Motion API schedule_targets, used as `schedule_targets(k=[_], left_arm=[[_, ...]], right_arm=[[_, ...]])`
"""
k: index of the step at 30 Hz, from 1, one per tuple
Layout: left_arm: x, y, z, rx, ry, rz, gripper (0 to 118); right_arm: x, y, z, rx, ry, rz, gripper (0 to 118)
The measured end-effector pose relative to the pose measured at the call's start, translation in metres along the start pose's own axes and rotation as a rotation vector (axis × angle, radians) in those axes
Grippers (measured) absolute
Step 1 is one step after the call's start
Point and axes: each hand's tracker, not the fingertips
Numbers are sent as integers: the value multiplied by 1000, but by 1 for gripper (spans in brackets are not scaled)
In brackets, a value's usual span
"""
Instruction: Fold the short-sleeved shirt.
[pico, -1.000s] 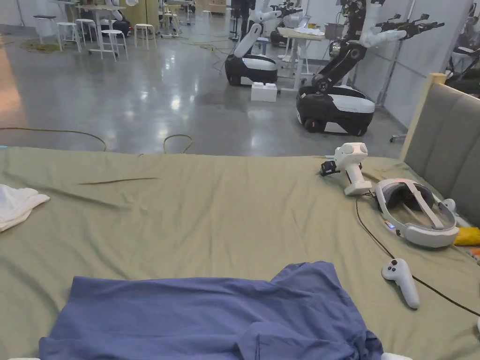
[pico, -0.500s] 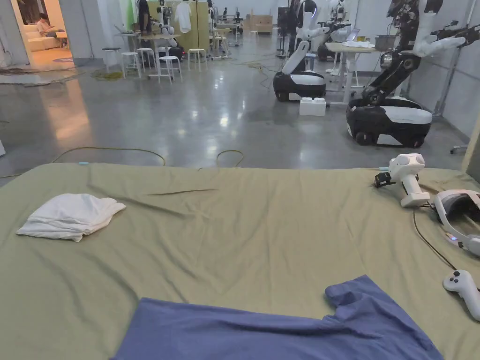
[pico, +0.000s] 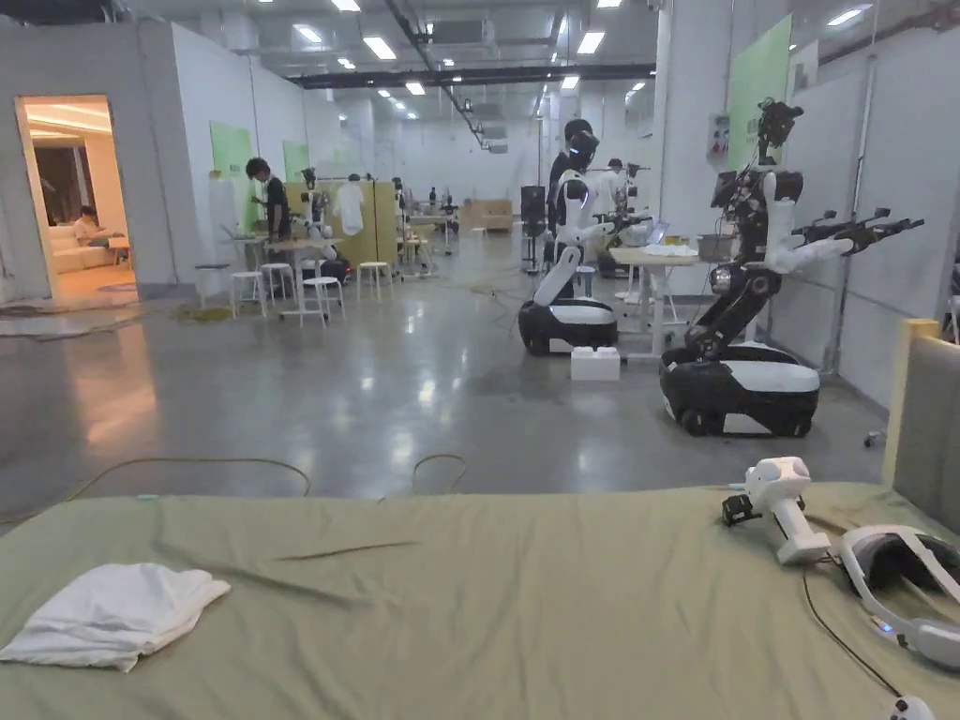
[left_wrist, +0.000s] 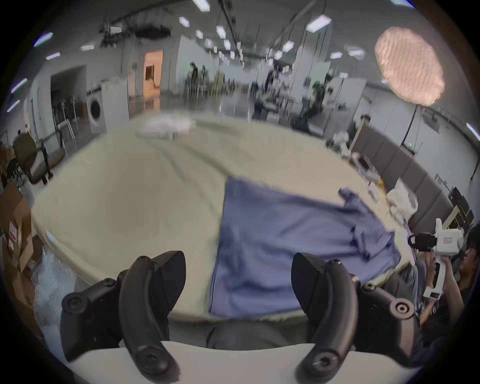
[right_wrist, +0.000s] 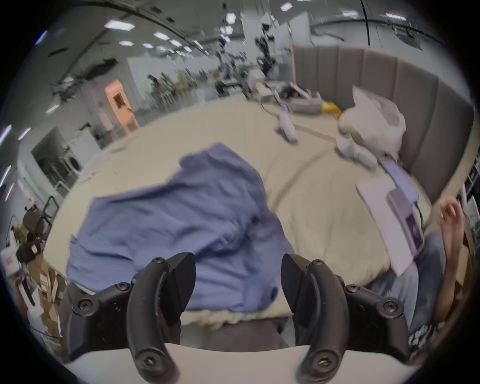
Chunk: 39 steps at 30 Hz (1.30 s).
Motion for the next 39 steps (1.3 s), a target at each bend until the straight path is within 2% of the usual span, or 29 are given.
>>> schedule_targets(k=[3,8,12,14,16,17,18,19,20,21,39], left_arm=[[31,31,59,259,-5,-79,90],[81,59,136,569,47,-205,90],[118,61,174,702,85,-265,89],[130,59,188,708,60,-268,87],[137,59,195,708,27,-272,68],[143,58,197,710,30,-277,49],[148,58,198,718,35,-287,15],[151,58,199,722,45,-296,5],[153,60,199,742,57,-299,4],[154,61,201,736,48,-295,2],[137,76,174,621,-10,-182,0]], right_arm=[[-27,23,46,209,35,84,73],[-73,48,130,518,157,139,73],[-100,47,175,685,197,227,72],[-113,47,190,698,177,283,67],[-123,45,197,713,161,315,48],[-125,42,199,723,172,326,28],[-126,40,200,736,176,323,10],[-126,39,200,747,177,320,8],[-125,39,202,747,195,317,2],[-126,38,204,745,210,314,0],[-119,40,188,713,220,266,0]])
